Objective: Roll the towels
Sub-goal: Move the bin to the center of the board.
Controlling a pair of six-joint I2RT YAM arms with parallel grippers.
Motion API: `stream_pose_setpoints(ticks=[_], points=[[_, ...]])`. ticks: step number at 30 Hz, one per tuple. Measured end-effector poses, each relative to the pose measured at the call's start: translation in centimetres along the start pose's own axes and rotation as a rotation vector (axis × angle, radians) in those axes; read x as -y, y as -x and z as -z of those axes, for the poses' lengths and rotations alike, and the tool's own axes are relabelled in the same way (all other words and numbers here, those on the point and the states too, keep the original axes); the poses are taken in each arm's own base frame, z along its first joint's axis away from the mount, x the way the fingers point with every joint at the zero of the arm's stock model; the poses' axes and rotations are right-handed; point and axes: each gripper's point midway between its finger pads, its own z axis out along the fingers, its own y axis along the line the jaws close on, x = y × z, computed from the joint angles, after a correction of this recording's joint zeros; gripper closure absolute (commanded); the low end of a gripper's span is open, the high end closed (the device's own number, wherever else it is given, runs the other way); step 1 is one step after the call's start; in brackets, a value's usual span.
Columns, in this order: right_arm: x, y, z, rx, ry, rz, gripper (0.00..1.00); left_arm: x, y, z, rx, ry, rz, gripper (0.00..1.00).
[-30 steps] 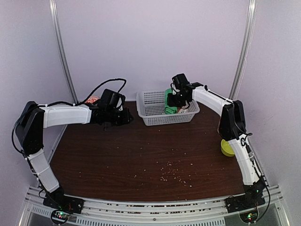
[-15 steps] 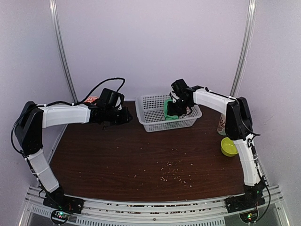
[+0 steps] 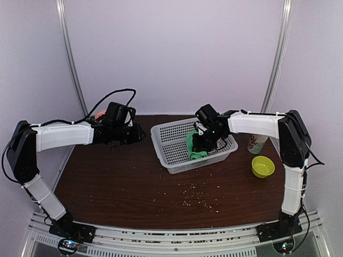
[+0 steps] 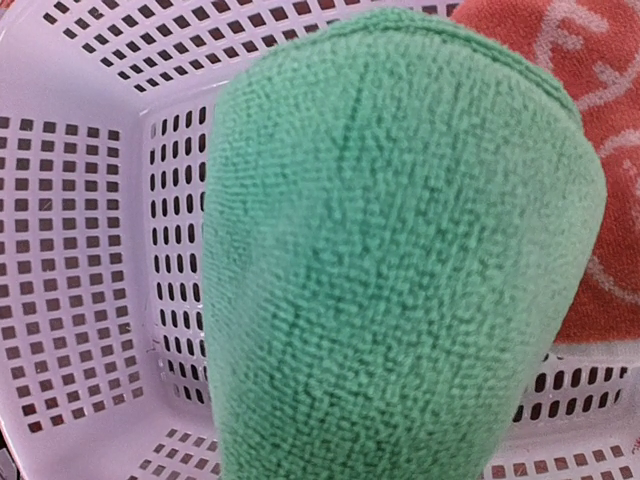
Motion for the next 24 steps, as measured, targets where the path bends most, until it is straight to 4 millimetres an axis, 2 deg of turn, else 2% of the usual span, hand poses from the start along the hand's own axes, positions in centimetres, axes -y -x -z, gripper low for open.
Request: stream_pose_setpoints(ticks=[2,4,9,10,12,15,20,24], points=[[-0.1,0.1,0.2,0.001,-0.007,0.005,1.00,-0.2,-0.4,0.3,-0.002,0.002,0.004,0.81],[-0.2,1.4,1.2,0.026,-0.021,0.013,1.00,-0.4,-0.5,0.7,0.000,0.002,0.007,0.81],[-2.1,9.4,4.4,0.199,-0.026,0.058,1.00,-0.6,-0.6,1.2,0.011,0.004,0.010,0.81],[-2.3,10.6,4.6,0.229,-0.032,0.068,1.00,-0.7,-0.7,1.3,0.011,0.007,0.010,0.81],[-2.0,11.7,4.4,0.244,-0.058,0.082,1.00,-0.8,-0.8,1.3,0.011,0.013,0.010,0.81],[-1.2,11.6,2.2,0.212,-0.107,0.105,1.00,-1.0,-1.0,1.2,0.008,0.018,0.010,0.81],[0.8,9.4,-2.3,0.099,-0.178,0.143,1.00,-1.0,-1.0,1.2,0.007,0.019,0.009,0.81],[1.1,9.2,-2.6,0.080,-0.198,0.163,1.00,-1.2,-1.2,1.0,0.001,0.023,0.008,0.81]])
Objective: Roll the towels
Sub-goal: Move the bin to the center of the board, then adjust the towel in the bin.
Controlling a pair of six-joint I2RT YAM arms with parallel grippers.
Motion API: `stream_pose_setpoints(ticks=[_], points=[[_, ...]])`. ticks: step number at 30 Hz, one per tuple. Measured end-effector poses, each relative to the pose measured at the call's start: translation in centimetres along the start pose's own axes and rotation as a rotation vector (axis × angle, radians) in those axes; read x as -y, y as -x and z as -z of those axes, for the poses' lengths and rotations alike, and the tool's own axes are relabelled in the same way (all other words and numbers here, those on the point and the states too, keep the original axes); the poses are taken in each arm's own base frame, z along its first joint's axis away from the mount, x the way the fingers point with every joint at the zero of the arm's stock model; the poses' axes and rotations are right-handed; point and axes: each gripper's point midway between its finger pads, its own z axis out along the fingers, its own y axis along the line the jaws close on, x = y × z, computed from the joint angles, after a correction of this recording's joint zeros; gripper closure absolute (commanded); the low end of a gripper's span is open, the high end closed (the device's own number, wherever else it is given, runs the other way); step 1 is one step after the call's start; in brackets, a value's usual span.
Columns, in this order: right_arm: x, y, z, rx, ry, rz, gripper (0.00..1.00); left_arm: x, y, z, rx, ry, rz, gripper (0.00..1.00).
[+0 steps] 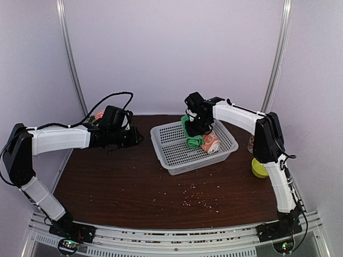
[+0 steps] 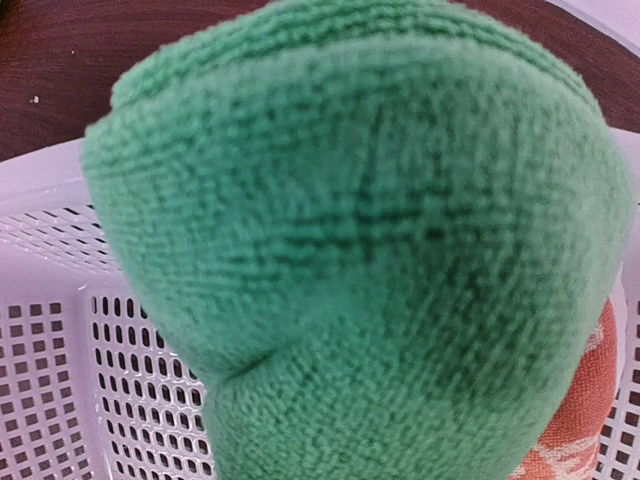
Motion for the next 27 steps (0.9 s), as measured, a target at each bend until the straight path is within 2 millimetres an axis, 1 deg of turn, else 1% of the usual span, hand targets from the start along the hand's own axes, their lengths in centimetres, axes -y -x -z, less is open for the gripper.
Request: stream_pose_setpoints(ticks=[4,8,9,11,13,15,19,20,23,27], points=[[0.2,0.1,0.4,-0.007,-0.009,0.019,1.00,-0.2,-0.4,-0.4,-0.013,0.003,-0.002,0.81],[0.0,-0.7,0.2,-0.022,-0.006,0.039,1.00,-0.2,-0.7,-0.6,-0.026,0.000,-0.004,0.81],[0.0,-1.2,0.0,-0.022,-0.003,0.041,1.00,-0.2,-0.7,-0.6,-0.027,-0.002,-0.004,0.82],[0.4,-3.0,0.1,-0.056,-0.006,0.046,1.00,-0.1,-0.6,-0.6,-0.025,-0.005,-0.004,0.81],[0.3,-3.9,0.5,-0.074,0.001,0.045,1.00,-0.1,-0.7,-0.6,-0.027,-0.006,-0.004,0.81],[0.0,-3.6,1.5,-0.059,0.020,0.038,1.00,0.0,-0.7,-0.6,-0.027,-0.008,-0.004,0.81],[-1.4,-1.9,4.2,0.001,0.069,0.035,1.00,0.0,-0.7,-0.6,-0.028,-0.013,-0.003,0.81],[-1.7,-1.5,4.6,0.012,0.080,0.037,1.00,0.0,-0.7,-0.7,-0.028,-0.014,-0.002,0.81],[-2.8,-1.1,5.2,0.026,0.112,0.045,1.00,0.0,-0.9,-0.7,-0.030,-0.018,0.001,0.81],[-3.4,-1.9,5.0,-0.007,0.131,0.057,1.00,-0.1,-1.1,-0.7,-0.035,-0.019,0.001,0.81]])
